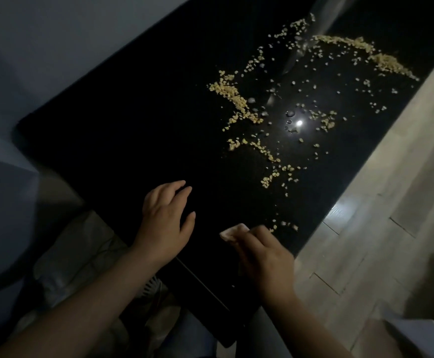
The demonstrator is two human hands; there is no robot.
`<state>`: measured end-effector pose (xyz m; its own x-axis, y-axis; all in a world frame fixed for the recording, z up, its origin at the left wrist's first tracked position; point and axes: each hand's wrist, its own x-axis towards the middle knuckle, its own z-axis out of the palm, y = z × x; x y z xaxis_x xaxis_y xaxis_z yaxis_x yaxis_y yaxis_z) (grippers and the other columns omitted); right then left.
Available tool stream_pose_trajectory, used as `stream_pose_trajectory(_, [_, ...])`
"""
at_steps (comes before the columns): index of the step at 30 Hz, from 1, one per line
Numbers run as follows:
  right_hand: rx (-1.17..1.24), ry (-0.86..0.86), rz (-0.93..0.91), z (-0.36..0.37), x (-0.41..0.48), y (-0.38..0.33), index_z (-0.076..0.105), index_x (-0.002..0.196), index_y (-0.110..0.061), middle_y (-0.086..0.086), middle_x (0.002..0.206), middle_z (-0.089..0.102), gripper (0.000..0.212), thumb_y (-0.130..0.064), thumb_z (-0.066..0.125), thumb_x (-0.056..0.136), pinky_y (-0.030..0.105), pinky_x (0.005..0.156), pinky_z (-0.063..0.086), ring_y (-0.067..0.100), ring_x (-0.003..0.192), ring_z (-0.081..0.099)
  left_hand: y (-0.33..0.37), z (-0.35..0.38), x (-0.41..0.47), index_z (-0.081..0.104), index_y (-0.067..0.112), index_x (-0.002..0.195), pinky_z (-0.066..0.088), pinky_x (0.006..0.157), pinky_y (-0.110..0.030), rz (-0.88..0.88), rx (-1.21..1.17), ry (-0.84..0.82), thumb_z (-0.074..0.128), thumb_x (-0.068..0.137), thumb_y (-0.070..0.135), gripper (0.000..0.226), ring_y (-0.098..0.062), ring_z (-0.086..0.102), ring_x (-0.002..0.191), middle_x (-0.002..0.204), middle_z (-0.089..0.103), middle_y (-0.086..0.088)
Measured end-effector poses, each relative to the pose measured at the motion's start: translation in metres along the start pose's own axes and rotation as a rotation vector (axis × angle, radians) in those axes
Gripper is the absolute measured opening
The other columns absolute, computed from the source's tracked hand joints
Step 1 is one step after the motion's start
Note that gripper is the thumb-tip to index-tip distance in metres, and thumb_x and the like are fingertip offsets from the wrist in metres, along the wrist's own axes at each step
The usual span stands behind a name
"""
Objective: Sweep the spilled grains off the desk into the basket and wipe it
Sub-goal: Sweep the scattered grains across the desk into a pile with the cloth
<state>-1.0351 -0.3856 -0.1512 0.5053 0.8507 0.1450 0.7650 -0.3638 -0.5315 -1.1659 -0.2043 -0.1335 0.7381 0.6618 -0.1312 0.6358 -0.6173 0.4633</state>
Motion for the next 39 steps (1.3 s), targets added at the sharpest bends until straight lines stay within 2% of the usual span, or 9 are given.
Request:
stream_pose_trajectory(4, [-0.037, 0.044, -0.081, 0.000, 0.015, 0.025, 0.070, 0.102, -0.020, -0.004, 0.086, 0.058, 0.026, -0.038, 0.051, 0.098, 0.023, 0.054, 0.040, 0.011, 0.069, 0.055, 0.008, 0.008, 0.004, 0.048, 0.014, 0.135, 0.032, 0.109, -0.048, 0.035, 0.025, -0.002, 0.040, 0.089, 0.042, 0.055, -0.017, 0.026, 0.130, 0.141, 0.041, -0.003])
stream_pose_trajectory(7, [-0.069, 0.089, -0.021, -0.011, 0.043, 0.057, 0.070, 0.101, -0.019, -0.002, 0.085, 0.057, 0.024, -0.038, 0.056, 0.095, 0.019, 0.059, 0.032, 0.013, 0.068, 0.055, 0.015, 0.010, 0.008, 0.048, 0.014, 0.135, 0.031, 0.109, -0.050, 0.041, 0.018, -0.009, 0.042, 0.088, 0.041, 0.054, -0.016, 0.024, 0.130, 0.141, 0.041, -0.003])
stream_pose_trajectory(12, [-0.101, 0.108, 0.060, -0.035, 0.103, 0.099, 0.070, 0.103, -0.020, -0.001, 0.089, 0.058, 0.034, -0.047, 0.053, 0.091, 0.025, 0.056, 0.041, 0.019, 0.070, 0.059, 0.021, 0.011, 0.014, 0.048, 0.013, 0.135, 0.029, 0.109, -0.053, 0.032, 0.018, 0.001, 0.050, 0.090, 0.034, 0.050, -0.015, 0.022, 0.130, 0.142, 0.041, -0.003])
stream_pose_trajectory(19, [0.069, 0.049, -0.017, -0.030, 0.054, 0.036, 0.069, 0.102, -0.022, -0.007, 0.089, 0.052, 0.021, -0.037, 0.056, 0.096, 0.020, 0.057, 0.041, 0.005, 0.072, 0.049, 0.023, 0.011, 0.023, 0.050, 0.011, 0.133, 0.031, 0.109, -0.051, -0.017, 0.033, 0.042, 0.048, 0.090, 0.033, 0.048, -0.020, 0.029, 0.128, 0.139, 0.044, -0.005])
stream_pose_trajectory(24, [0.095, -0.061, -0.058, 0.002, 0.044, 0.038, 0.065, 0.104, -0.021, -0.004, 0.094, 0.054, 0.025, -0.041, 0.052, 0.095, 0.033, 0.058, 0.047, 0.009, 0.080, 0.050, 0.024, 0.017, 0.025, 0.052, 0.010, 0.131, 0.033, 0.107, -0.054, -0.066, 0.065, 0.067, 0.051, 0.093, 0.028, 0.042, -0.022, 0.030, 0.128, 0.139, 0.044, -0.006])
stream_pose_trajectory(28, [-0.019, 0.033, -0.067, -0.009, 0.089, 0.070, 0.067, 0.096, -0.019, -0.001, 0.086, 0.056, 0.031, -0.044, 0.048, 0.096, 0.028, 0.055, 0.042, 0.014, 0.074, 0.053, 0.026, 0.017, 0.029, 0.053, 0.011, 0.129, 0.031, 0.107, -0.053, -0.084, 0.069, 0.066, 0.037, 0.089, 0.040, 0.052, -0.021, 0.032, 0.126, 0.136, 0.045, -0.005])
stream_pose_trajectory(32, [-0.126, 0.092, 0.021, -0.031, 0.147, 0.115, 0.067, 0.097, -0.022, -0.003, 0.089, 0.058, 0.021, -0.041, 0.060, 0.092, 0.022, 0.057, 0.031, 0.014, 0.074, 0.056, 0.030, 0.017, 0.032, 0.053, 0.012, 0.129, 0.031, 0.106, -0.054, -0.118, 0.069, 0.070, 0.045, 0.088, 0.035, 0.047, -0.022, 0.032, 0.126, 0.136, 0.046, -0.005])
stream_pose_trajectory(35, [-0.052, 0.099, 0.020, -0.045, 0.165, 0.118, 0.068, 0.099, -0.022, -0.004, 0.093, 0.060, 0.027, -0.045, 0.058, 0.092, 0.028, 0.054, 0.045, 0.012, 0.074, 0.058, 0.032, 0.016, 0.034, 0.053, 0.011, 0.129, 0.032, 0.105, -0.055, -0.129, 0.090, 0.063, 0.046, 0.088, 0.033, 0.047, -0.026, 0.036, 0.126, 0.136, 0.046, -0.006])
stream_pose_trajectory(39, [0.057, 0.088, -0.051, -0.050, 0.128, 0.084, 0.068, 0.099, -0.024, -0.008, 0.089, 0.056, 0.017, -0.039, 0.061, 0.093, 0.013, 0.053, 0.036, 0.002, 0.068, 0.050, 0.034, 0.016, 0.036, 0.054, 0.012, 0.127, 0.032, 0.104, -0.054, -0.154, 0.108, 0.060, 0.044, 0.088, 0.036, 0.047, -0.028, 0.040, 0.124, 0.134, 0.047, -0.006])
